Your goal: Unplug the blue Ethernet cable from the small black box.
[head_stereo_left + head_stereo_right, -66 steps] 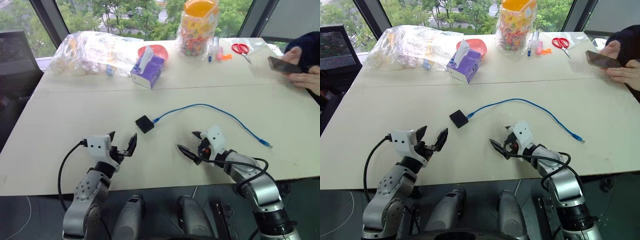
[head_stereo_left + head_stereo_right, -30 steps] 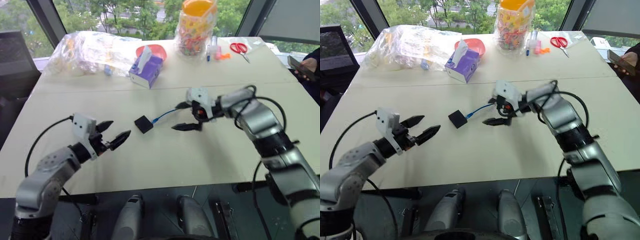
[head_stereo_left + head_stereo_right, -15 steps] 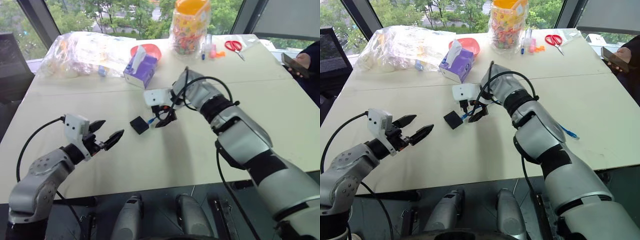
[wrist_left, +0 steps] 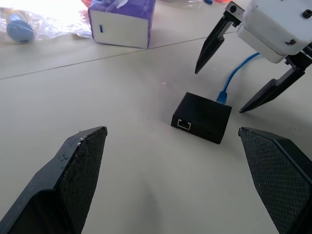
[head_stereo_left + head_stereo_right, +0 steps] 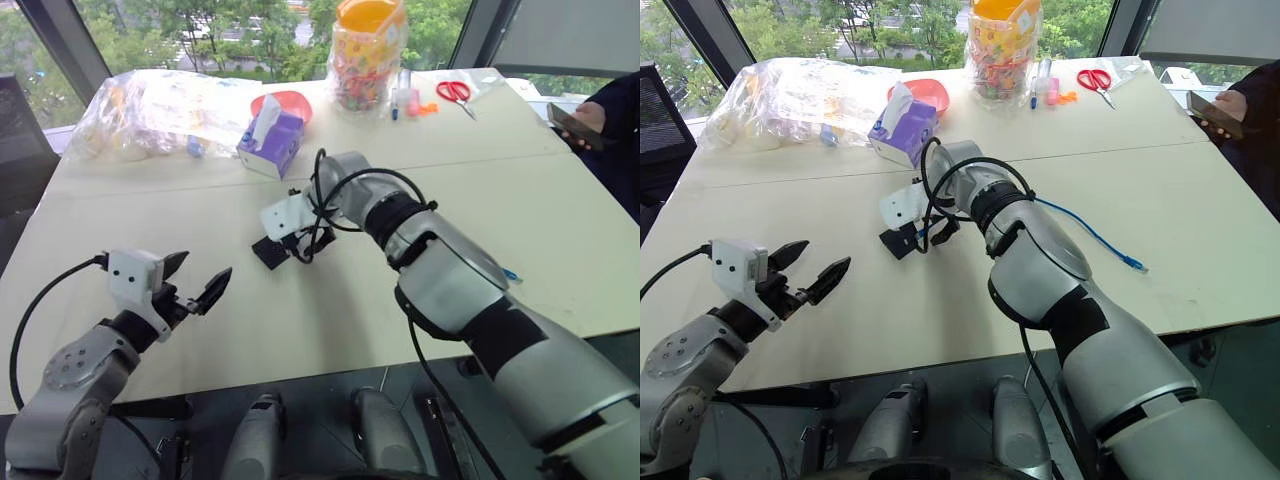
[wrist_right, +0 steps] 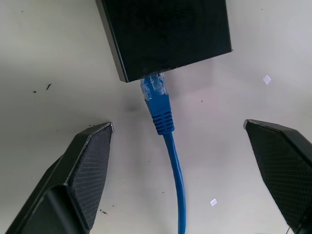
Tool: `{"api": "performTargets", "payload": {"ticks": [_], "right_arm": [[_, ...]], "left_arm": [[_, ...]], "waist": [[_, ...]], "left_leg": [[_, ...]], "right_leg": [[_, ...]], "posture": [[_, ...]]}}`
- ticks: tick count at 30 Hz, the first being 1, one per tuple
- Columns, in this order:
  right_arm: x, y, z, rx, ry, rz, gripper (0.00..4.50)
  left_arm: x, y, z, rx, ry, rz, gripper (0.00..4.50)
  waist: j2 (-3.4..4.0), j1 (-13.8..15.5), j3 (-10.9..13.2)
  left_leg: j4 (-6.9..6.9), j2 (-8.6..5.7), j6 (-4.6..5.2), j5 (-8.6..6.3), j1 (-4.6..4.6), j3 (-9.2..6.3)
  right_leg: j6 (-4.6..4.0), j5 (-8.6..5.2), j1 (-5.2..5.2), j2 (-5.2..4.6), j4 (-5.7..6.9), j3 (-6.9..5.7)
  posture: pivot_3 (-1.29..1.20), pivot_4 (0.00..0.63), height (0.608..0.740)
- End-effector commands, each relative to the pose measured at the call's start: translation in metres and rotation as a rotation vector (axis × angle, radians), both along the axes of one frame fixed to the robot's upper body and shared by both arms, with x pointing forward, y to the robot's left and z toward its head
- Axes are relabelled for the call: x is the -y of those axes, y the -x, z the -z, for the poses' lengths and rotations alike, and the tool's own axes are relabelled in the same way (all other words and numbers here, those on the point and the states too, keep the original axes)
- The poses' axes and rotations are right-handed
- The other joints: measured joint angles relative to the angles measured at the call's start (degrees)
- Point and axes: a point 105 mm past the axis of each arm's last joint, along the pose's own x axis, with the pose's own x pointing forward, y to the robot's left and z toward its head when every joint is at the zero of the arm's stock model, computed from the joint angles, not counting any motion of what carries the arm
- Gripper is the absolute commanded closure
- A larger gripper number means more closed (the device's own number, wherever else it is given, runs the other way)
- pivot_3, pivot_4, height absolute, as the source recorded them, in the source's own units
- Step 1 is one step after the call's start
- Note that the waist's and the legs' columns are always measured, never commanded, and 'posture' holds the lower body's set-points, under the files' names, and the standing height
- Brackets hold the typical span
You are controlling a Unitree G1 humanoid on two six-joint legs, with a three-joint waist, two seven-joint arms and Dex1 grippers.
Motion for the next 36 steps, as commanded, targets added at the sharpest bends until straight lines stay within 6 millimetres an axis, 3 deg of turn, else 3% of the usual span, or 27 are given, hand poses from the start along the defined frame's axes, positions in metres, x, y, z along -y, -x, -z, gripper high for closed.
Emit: {"api": "performTargets", "payload": {"ticks": [1,6,9,13,18,21,28,36], "right_arm": [[-0.01,0.006,0.006,0.004,0.031,-0.042,1.85],[-0.013,0.01,0.014,-0.006,0.045,-0.047,4.47],[-0.014,0.01,0.013,-0.01,0.027,-0.049,4.47],[-0.01,0.001,-0.003,0.06,-0.085,-0.089,4.47],[0.004,-0.017,-0.038,0.341,-0.429,-0.173,4.47],[0.028,-0.021,-0.048,0.498,-0.642,-0.127,4.47],[0.071,0.002,-0.047,0.848,-0.708,-0.093,4.47],[0.076,0.024,-0.064,1.032,-0.735,-0.054,4.47]], "left_arm": [[0.0,0.002,-0.015,0.073,-0.024,-0.024,0.0],[-0.002,0.002,-0.017,0.084,-0.026,-0.046,0.0],[-0.003,0.002,-0.017,0.086,-0.027,-0.05,0.0],[-0.003,-0.001,-0.018,0.085,-0.016,-0.04,0.0],[0.001,-0.013,-0.028,0.075,0.109,0.014,0.0],[0.011,-0.022,-0.037,0.05,0.193,0.115,0.0],[0.036,-0.035,-0.059,-0.002,0.315,0.365,0.0],[0.062,-0.057,-0.069,-0.03,0.281,0.523,0.0]], "waist": [[0.0,-0.03,0.0],[-0.01,-0.03,-0.01],[-0.01,-0.01,-0.01],[-0.01,0.07,-0.01],[-0.03,0.94,-0.01],[-0.06,0.98,-0.02],[-0.07,1.63,-0.02],[-0.1,1.68,-0.03]], "left_leg": [[0.0,0.01,0.0,0.0,0.01,0.0],[0.0,0.05,0.0,0.0,0.05,0.0],[0.0,0.05,0.0,0.0,0.06,0.0],[0.01,0.06,0.0,0.0,0.07,0.0],[0.1,0.05,0.01,0.01,-0.05,-0.02],[0.13,0.05,0.01,0.02,-0.07,-0.01],[0.15,0.04,0.04,0.04,-0.06,0.0],[0.23,0.05,0.02,0.07,0.06,0.01]], "right_leg": [[0.0,0.0,0.0,0.02,0.0,0.0],[-0.01,0.0,0.0,0.05,0.04,0.01],[-0.02,0.0,0.02,0.06,0.04,0.02],[-0.02,0.0,0.03,0.06,0.04,0.02],[-0.01,0.0,0.04,0.05,0.0,0.0],[0.01,0.0,0.06,0.05,-0.03,0.02],[0.05,-0.02,0.06,0.05,0.03,0.05],[0.02,0.01,0.21,0.08,0.05,0.1]], "posture": [[0.0,0.15,0.728],[0.0,0.15,0.728],[0.0,0.15,0.728],[0.0,0.15,0.728],[0.0,0.15,0.728],[0.0,0.15,0.728],[0.0,0.15,0.728],[0.0,0.15,0.728]]}}
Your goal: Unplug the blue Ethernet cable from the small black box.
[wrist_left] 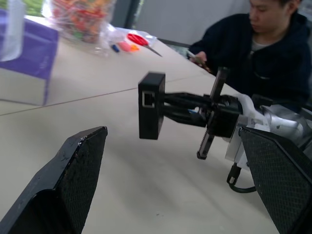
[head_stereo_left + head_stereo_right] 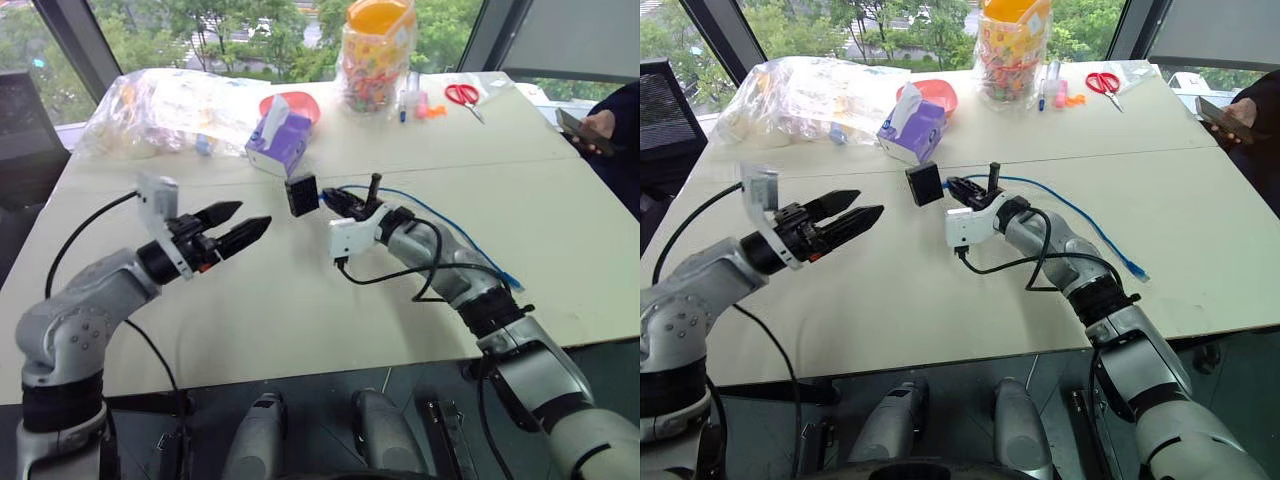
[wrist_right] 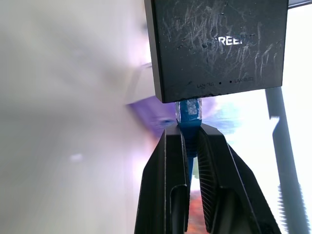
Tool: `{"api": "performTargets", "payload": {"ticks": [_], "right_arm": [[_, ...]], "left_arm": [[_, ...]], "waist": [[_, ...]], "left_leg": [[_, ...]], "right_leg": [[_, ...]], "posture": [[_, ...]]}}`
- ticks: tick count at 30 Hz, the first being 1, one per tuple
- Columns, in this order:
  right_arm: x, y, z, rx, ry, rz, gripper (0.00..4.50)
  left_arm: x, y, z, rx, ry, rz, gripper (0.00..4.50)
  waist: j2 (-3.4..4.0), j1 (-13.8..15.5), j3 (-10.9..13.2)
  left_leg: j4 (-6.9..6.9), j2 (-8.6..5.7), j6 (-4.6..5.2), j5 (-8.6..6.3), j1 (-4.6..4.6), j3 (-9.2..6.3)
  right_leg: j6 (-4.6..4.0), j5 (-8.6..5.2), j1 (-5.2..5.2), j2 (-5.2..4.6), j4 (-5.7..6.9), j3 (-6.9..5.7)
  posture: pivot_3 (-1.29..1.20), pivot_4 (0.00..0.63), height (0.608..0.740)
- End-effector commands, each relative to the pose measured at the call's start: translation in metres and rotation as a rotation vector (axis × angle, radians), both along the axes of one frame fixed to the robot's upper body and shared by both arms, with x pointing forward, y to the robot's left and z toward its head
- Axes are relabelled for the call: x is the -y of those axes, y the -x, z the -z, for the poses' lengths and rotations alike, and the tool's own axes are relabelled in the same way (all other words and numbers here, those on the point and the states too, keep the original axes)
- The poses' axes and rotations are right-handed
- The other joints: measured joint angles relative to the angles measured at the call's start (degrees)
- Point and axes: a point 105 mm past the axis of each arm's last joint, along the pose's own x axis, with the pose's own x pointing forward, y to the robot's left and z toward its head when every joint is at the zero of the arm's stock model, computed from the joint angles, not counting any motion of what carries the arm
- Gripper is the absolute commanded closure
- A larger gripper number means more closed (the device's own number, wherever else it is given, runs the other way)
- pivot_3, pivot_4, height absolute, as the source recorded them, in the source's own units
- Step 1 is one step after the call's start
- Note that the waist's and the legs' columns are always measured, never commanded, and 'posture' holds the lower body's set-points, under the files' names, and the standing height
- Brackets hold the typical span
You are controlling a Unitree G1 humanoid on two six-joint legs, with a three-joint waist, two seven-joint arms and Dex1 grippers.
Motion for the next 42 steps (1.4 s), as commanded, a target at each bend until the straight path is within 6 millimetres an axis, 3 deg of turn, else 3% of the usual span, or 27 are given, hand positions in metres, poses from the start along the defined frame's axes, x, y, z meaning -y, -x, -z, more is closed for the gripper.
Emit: {"api": "performTargets", "payload": {"ticks": [1,8,21,25,32,38,42], "right_arm": [[-0.001,0.007,-0.024,0.089,-0.039,0.009,4.47],[-0.002,0.019,-0.027,0.098,-0.035,-0.006,4.47],[-0.007,0.032,-0.023,0.093,-0.006,-0.054,4.47],[-0.008,0.034,-0.022,0.089,0.003,-0.066,4.5],[-0.008,0.036,-0.021,0.089,0.017,-0.074,4.5],[-0.012,0.041,-0.024,0.066,0.009,-0.116,4.5],[-0.014,0.043,-0.029,0.031,-0.02,-0.157,2.73]], "left_arm": [[0.006,-0.009,-0.007,0.042,-0.041,0.022,0.0],[0.011,-0.027,-0.013,0.1,-0.067,-0.004,0.0],[0.032,-0.025,-0.019,0.123,-0.029,0.086,0.0],[0.034,-0.025,-0.016,0.126,-0.05,0.096,1.07],[0.034,-0.024,-0.011,0.124,-0.064,0.111,3.88],[0.033,-0.021,-0.003,0.105,-0.066,0.116,4.03],[0.033,-0.018,-0.001,0.108,-0.086,0.138,4.03]], "waist": [[0.0,0.01,0.0],[-0.01,0.01,0.0],[-0.02,0.01,0.01],[-0.02,0.02,0.01],[-0.02,0.02,0.01],[-0.02,0.01,0.01],[-0.03,0.0,0.02]], "left_leg": [[0.0,0.0,0.0,0.0,0.0,0.0],[-0.01,0.0,0.0,0.0,-0.02,0.0],[-0.01,0.0,0.0,0.0,-0.03,0.0],[-0.01,0.0,0.0,0.0,-0.03,0.0],[-0.01,0.0,0.0,0.0,-0.03,0.0],[-0.01,0.0,0.0,0.0,-0.03,0.0],[-0.01,0.0,0.0,0.0,-0.03,0.0]], "right_leg": [[0.0,0.0,0.0,0.0,-0.03,0.0],[0.01,0.0,0.01,0.0,-0.07,0.0],[0.01,0.0,0.01,-0.01,-0.08,0.0],[0.01,0.0,0.01,-0.01,-0.08,0.0],[0.01,0.0,0.01,-0.01,-0.08,0.0],[0.01,0.0,0.01,-0.01,-0.08,0.0],[0.01,0.0,0.01,-0.01,-0.08,-0.01]], "posture": [[0.0,0.15,0.728],[0.0,0.15,0.728],[0.0,0.15,0.728],[0.0,0.15,0.728],[0.0,0.15,0.728],[0.0,0.15,0.728],[0.0,0.15,0.728]]}}
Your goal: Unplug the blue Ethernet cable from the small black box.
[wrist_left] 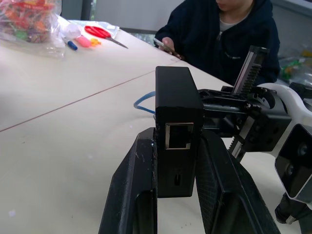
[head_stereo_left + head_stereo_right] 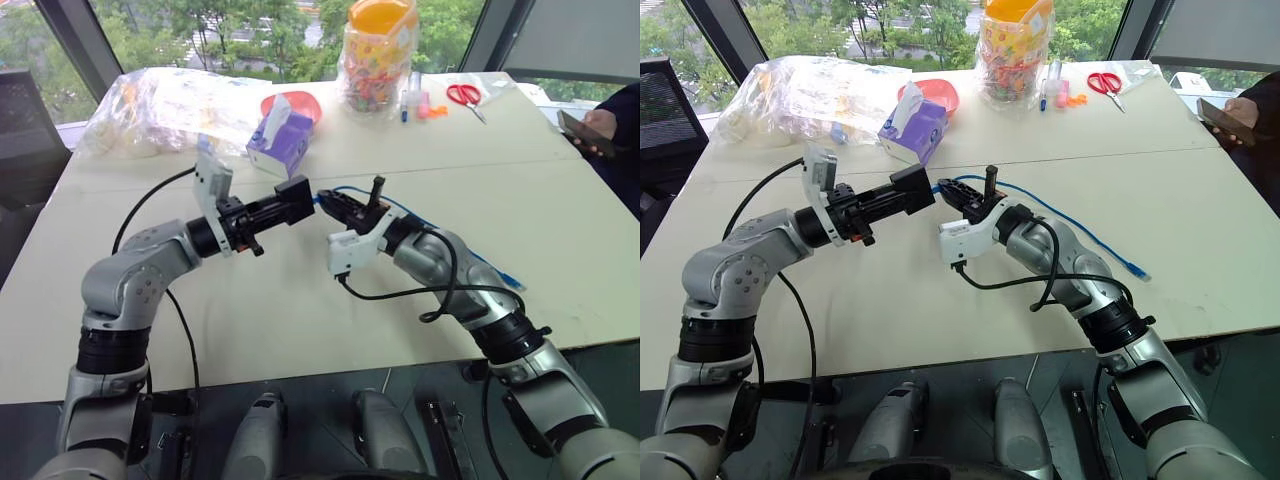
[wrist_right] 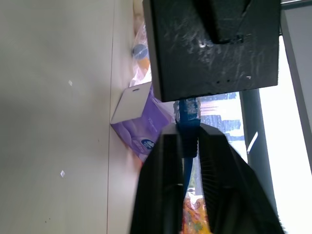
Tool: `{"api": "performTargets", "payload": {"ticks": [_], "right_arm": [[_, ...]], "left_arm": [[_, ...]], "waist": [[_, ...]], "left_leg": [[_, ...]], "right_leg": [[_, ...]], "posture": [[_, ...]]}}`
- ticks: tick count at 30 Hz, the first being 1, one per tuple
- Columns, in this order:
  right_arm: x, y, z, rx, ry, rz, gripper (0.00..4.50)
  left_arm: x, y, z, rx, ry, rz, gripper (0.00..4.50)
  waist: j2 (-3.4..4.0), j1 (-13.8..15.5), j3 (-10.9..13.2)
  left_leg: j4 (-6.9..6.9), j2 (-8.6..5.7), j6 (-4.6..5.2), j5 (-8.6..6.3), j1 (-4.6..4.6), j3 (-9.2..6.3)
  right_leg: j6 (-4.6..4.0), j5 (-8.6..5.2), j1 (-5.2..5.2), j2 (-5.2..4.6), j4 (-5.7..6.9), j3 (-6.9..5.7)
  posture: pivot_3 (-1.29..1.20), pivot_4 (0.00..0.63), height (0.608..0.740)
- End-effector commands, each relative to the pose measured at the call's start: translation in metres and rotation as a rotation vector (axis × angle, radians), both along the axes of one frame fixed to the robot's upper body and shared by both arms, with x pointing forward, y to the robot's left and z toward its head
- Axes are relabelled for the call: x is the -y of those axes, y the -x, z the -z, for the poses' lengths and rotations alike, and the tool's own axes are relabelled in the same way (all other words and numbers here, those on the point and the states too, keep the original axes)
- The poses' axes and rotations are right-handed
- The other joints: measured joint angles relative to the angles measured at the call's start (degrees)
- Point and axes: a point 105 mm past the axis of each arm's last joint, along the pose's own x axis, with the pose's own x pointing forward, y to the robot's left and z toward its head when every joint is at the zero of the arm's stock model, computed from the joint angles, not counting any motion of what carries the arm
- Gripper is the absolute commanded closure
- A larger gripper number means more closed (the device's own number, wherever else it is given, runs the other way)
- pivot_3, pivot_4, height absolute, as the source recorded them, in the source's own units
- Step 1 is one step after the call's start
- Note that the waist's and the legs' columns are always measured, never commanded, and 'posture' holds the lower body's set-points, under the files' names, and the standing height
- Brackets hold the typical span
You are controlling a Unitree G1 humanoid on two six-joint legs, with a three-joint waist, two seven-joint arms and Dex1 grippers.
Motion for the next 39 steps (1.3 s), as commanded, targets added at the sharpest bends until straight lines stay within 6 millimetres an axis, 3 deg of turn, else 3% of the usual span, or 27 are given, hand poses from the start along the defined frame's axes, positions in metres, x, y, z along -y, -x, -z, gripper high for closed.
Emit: {"api": "performTargets", "payload": {"ticks": [1,5,6,8,16,21,28,30,33,39], "right_arm": [[-0.007,0.01,-0.025,0.038,-0.062,-0.071,2.19],[-0.009,0.016,-0.01,-0.221,-0.017,-0.174,0.14],[-0.006,0.021,-0.006,-0.327,0.005,-0.211,0.06],[0.0,0.025,-0.006,-0.478,0.004,-0.249,0.06],[0.016,0.029,-0.054,-1.102,-0.22,-0.374,0.06],[0.017,0.043,-0.063,-1.424,-0.27,-0.434,0.06],[0.009,0.048,-0.06,-1.52,-0.281,-0.437,0.06],[0.005,0.046,-0.061,-1.527,-0.301,-0.44,0.59],[0.002,0.045,-0.059,-1.547,-0.305,-0.424,1.9],[0.0,0.049,-0.056,-1.59,-0.284,-0.425,1.9]], "left_arm": [[0.0,0.005,-0.007,0.049,-0.018,0.024,4.03],[-0.002,0.011,-0.004,0.014,-0.035,0.072,4.03],[-0.003,0.015,-0.002,0.004,-0.048,0.102,4.03],[-0.004,0.023,-0.001,0.003,-0.066,0.15,4.03],[-0.018,0.039,-0.026,0.089,-0.07,0.27,4.03],[-0.02,0.048,-0.037,0.099,-0.083,0.321,4.03],[-0.02,0.05,-0.042,0.1,-0.078,0.328,4.03],[-0.019,0.052,-0.042,0.102,-0.075,0.334,4.03],[-0.017,0.054,-0.043,0.104,-0.066,0.343,4.03],[-0.013,0.058,-0.042,0.104,-0.063,0.363,4.03]], "waist": [[0.0,0.01,0.0],[-0.01,-0.02,0.0],[0.0,-0.04,0.0],[0.0,-0.06,0.01],[-0.05,-0.01,0.09],[-0.05,0.01,0.09],[-0.05,0.01,0.09],[-0.05,-0.1,0.09],[-0.05,-0.04,0.09],[-0.05,0.02,0.09]], "left_leg": [[0.0,0.0,0.0,0.0,0.0,0.0],[0.0,0.0,0.0,0.0,0.0,0.0],[0.0,0.0,0.0,0.0,0.0,0.0],[0.0,0.01,0.0,0.0,0.02,0.0],[0.0,0.03,0.0,-0.01,0.02,0.0],[-0.05,0.04,0.0,-0.02,-0.05,0.0],[-0.04,0.03,0.0,-0.02,-0.14,0.0],[-0.04,0.03,0.0,-0.02,-0.16,0.0],[-0.05,0.04,0.0,-0.02,-0.16,0.0],[-0.03,0.03,-0.01,-0.02,-0.18,0.0]], "right_leg": [[0.0,0.0,0.0,0.0,0.0,0.0],[0.0,0.0,0.0,0.0,0.0,0.0],[0.0,0.0,0.0,0.0,0.0,0.0],[0.02,-0.01,0.05,0.0,-0.03,0.0],[0.01,-0.02,0.04,0.0,-0.01,-0.02],[0.01,-0.04,-0.01,-0.01,-0.09,-0.03],[0.02,-0.04,-0.11,-0.02,-0.1,-0.05],[0.02,-0.03,-0.13,-0.02,-0.1,-0.05],[0.03,-0.03,-0.15,-0.01,-0.08,-0.05],[0.03,-0.03,-0.15,-0.02,-0.09,-0.05]], "posture": [[0.0,0.15,0.728],[0.0,0.15,0.728],[0.0,0.15,0.728],[0.0,0.15,0.728],[0.0,0.15,0.728],[0.0,0.15,0.728],[0.0,0.15,0.728],[0.0,0.15,0.728],[0.0,0.15,0.728],[0.0,0.15,0.728]]}}
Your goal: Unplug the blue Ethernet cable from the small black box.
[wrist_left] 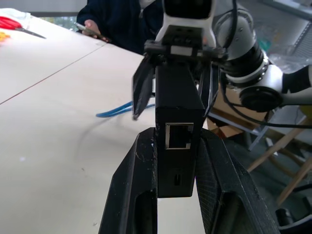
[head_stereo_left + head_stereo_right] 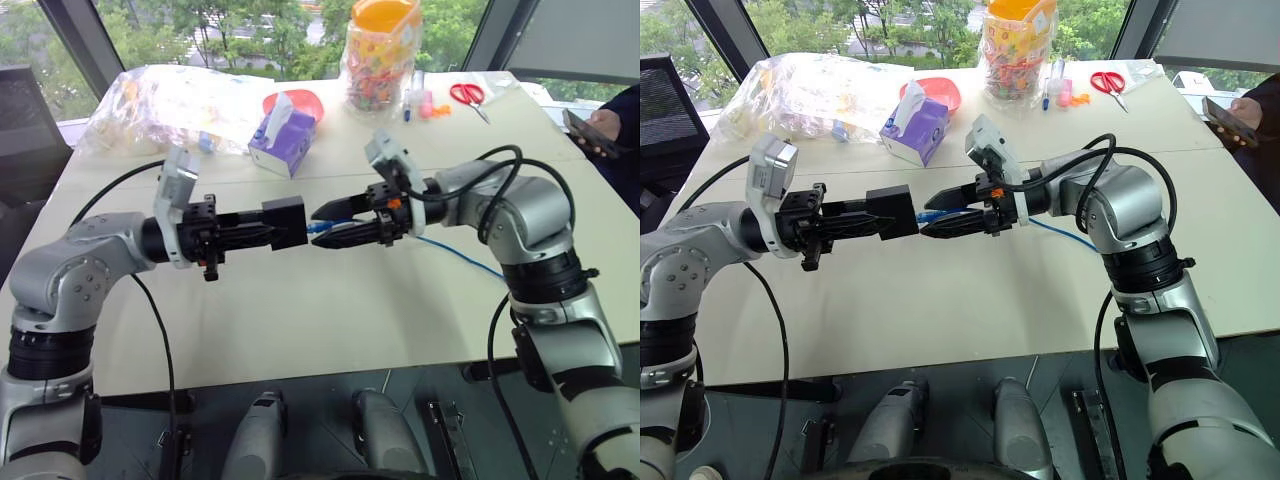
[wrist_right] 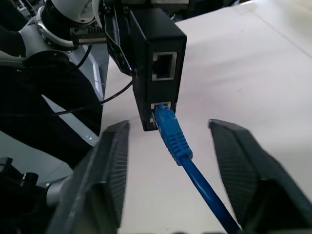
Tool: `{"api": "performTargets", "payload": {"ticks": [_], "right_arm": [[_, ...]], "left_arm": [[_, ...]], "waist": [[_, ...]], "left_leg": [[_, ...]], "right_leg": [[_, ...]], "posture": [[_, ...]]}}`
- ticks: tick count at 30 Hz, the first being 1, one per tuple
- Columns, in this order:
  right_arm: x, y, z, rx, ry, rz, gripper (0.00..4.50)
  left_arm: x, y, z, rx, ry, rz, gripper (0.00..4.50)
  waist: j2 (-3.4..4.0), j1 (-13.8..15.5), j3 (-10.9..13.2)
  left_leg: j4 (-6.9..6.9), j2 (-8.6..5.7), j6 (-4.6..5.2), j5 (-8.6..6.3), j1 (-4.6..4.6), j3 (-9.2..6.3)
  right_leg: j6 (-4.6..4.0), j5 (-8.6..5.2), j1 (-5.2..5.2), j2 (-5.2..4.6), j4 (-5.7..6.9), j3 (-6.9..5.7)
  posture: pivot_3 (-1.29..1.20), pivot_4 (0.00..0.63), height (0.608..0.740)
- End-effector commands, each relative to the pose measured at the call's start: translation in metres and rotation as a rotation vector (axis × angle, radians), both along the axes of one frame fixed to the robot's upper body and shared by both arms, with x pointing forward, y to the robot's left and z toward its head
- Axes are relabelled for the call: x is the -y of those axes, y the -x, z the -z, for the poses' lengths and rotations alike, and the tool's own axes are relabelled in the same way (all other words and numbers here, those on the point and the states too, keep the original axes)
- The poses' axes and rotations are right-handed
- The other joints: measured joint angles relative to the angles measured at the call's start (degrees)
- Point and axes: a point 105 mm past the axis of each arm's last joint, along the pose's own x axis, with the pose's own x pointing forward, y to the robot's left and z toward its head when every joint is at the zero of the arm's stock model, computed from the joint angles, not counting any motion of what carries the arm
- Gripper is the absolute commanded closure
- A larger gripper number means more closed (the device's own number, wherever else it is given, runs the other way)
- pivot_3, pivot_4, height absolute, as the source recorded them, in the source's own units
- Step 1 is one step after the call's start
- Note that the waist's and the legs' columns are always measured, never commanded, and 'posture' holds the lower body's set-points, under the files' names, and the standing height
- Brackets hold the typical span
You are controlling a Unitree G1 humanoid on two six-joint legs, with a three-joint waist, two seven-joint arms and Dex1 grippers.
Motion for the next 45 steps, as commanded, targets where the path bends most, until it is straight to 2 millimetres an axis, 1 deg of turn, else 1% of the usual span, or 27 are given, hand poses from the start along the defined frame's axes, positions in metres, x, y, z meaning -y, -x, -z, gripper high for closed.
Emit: {"api": "performTargets", "payload": {"ticks": [1,8,11,14,31,34,36,39,40,45], "right_arm": [[-0.004,0.007,-0.012,0.026,-0.017,-0.047,1.9],[-0.003,0.008,-0.011,0.021,-0.009,-0.057,1.9],[-0.002,0.008,-0.011,0.02,-0.006,-0.059,2.75],[0.0,0.009,-0.011,0.008,0.006,-0.063,4.2],[-0.001,0.021,-0.013,-0.116,0.014,-0.117,4.2],[-0.001,0.026,-0.017,-0.112,-0.027,-0.151,4.2],[-0.001,0.027,-0.017,-0.099,-0.032,-0.153,3.58],[-0.001,0.025,-0.011,-0.073,-0.004,-0.134,2.26],[-0.001,0.024,-0.01,-0.072,0.002,-0.128,1.76],[-0.001,0.025,-0.011,-0.098,-0.003,-0.129,1.76]], "left_arm": [[0.002,0.007,-0.011,0.055,0.016,0.016,4.03],[0.003,0.009,-0.008,0.055,0.009,0.021,4.03],[0.002,0.009,-0.007,0.054,0.005,0.022,4.03],[0.001,0.01,-0.005,0.053,-0.002,0.023,4.03],[0.0,0.012,-0.002,0.09,-0.031,0.018,4.03],[0.001,0.011,-0.002,0.094,-0.028,0.018,4.03],[0.001,0.011,-0.002,0.095,-0.028,0.018,4.03],[0.002,0.011,-0.002,0.099,-0.026,0.018,4.03],[0.002,0.011,-0.002,0.099,-0.026,0.018,4.03],[0.002,0.011,-0.003,0.102,-0.021,0.017,4.03]], "waist": [[0.0,-0.04,0.0],[0.0,-0.06,0.0],[0.0,-0.06,0.0],[0.0,-0.06,0.0],[0.0,-0.05,0.0],[0.0,-0.05,0.0],[0.0,-0.05,0.0],[0.0,-0.05,0.0],[0.0,-0.05,0.0],[0.0,-0.05,0.0]], "left_leg": [[0.0,0.0,0.0,0.0,0.0,0.0],[0.0,0.0,0.0,0.0,0.0,0.0],[-0.01,0.0,0.0,0.0,0.0,0.0],[0.0,0.0,0.0,0.0,0.0,0.0],[-0.01,0.0,-0.01,0.0,-0.01,0.0],[-0.01,0.0,-0.01,-0.01,-0.01,0.0],[0.0,0.0,-0.01,-0.01,-0.01,0.0],[-0.01,0.0,-0.01,-0.01,-0.01,0.0],[-0.01,0.0,-0.01,-0.01,-0.01,0.0],[0.0,0.0,-0.01,-0.01,-0.02,0.0]], "right_leg": [[0.0,0.0,0.0,0.0,0.0,0.0],[0.0,0.0,0.0,0.0,0.0,0.0],[0.0,0.0,-0.01,0.0,0.0,0.0],[0.0,0.0,-0.01,0.0,0.0,0.0],[-0.01,-0.01,-0.01,0.0,-0.02,-0.01],[0.0,-0.01,-0.01,0.0,-0.02,-0.01],[0.0,-0.01,-0.01,0.0,-0.02,0.0],[0.0,-0.01,-0.01,0.0,-0.02,-0.01],[0.0,-0.01,-0.01,0.0,-0.03,0.0],[0.0,-0.01,-0.01,0.0,-0.03,-0.01]], "posture": [[0.0,0.15,0.728],[0.0,0.15,0.728],[0.0,0.15,0.728],[0.0,0.15,0.728],[0.0,0.15,0.728],[0.0,0.15,0.728],[0.0,0.15,0.728],[0.0,0.15,0.728],[0.0,0.15,0.728],[0.0,0.15,0.728]]}}
